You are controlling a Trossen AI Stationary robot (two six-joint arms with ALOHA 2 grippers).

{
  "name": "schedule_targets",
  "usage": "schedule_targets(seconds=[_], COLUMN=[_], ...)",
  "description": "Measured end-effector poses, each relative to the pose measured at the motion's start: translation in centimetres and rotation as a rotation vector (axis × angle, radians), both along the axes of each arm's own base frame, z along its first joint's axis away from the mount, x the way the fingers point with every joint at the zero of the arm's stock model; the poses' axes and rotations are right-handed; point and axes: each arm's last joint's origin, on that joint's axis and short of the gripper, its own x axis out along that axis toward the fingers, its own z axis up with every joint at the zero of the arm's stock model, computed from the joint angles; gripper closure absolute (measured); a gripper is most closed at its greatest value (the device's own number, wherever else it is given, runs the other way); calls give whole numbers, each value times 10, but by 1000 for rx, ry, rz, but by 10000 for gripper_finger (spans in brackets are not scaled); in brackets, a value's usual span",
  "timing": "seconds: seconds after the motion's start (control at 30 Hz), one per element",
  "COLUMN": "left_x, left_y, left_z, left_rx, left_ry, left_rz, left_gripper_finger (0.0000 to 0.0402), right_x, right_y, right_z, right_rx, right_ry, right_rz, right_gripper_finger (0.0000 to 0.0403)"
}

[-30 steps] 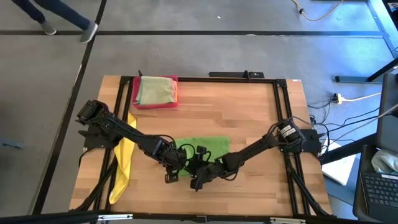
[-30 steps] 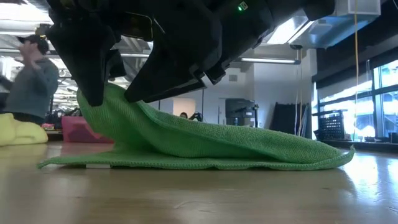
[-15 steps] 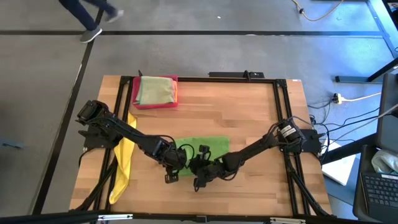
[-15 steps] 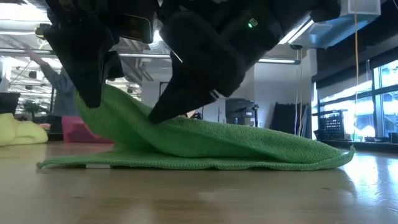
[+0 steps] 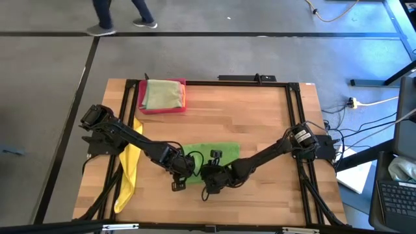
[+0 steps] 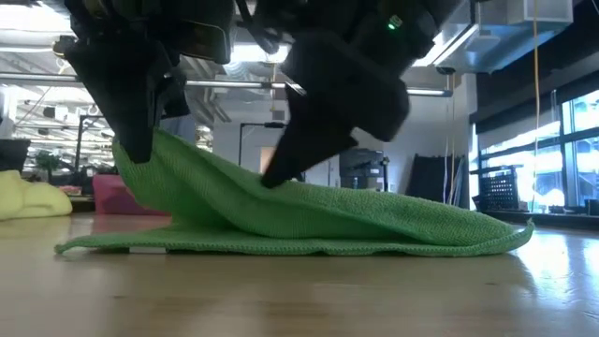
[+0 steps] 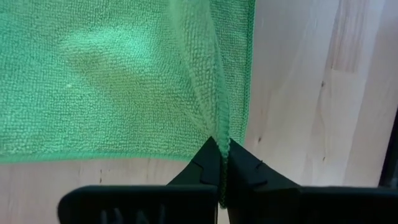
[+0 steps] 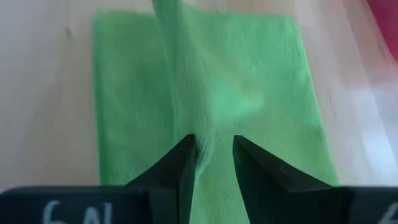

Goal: Fold microfiber towels
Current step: Fold the green microfiber towel

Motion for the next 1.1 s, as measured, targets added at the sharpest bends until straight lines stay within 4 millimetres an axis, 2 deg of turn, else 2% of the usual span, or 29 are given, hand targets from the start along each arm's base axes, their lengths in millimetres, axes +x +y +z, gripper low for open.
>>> schedule_targets(seconds=[0.17,0.3,0.43,0.57,0.73,0.8,1.1], left_x=[0,0,0,0,1,1,1], left_y=[0,0,0,0,0,0,0], left_z=[0,0,0,0,0,0,0], left_rx=[7,6,6,6,2,1,6], left_ry=[2,1,1,1,-9,-9,-12], left_rz=[-8,-11,-13,-14,-12,-12,-34], left_gripper_finger=[402,402,402,402,402,402,402], right_x=[-3,-3,-7,-12,-20,-21,-15], right_y=[0,13,28,35,30,26,19], right_z=[8,24,29,25,-3,-7,-7], right_rx=[38,114,204,261,221,212,187], right_ry=[58,-2,-13,-25,2,-12,-48], right_rz=[-92,-127,-141,-187,-221,-243,-245], right_gripper_finger=[292,292,292,292,292,292,292])
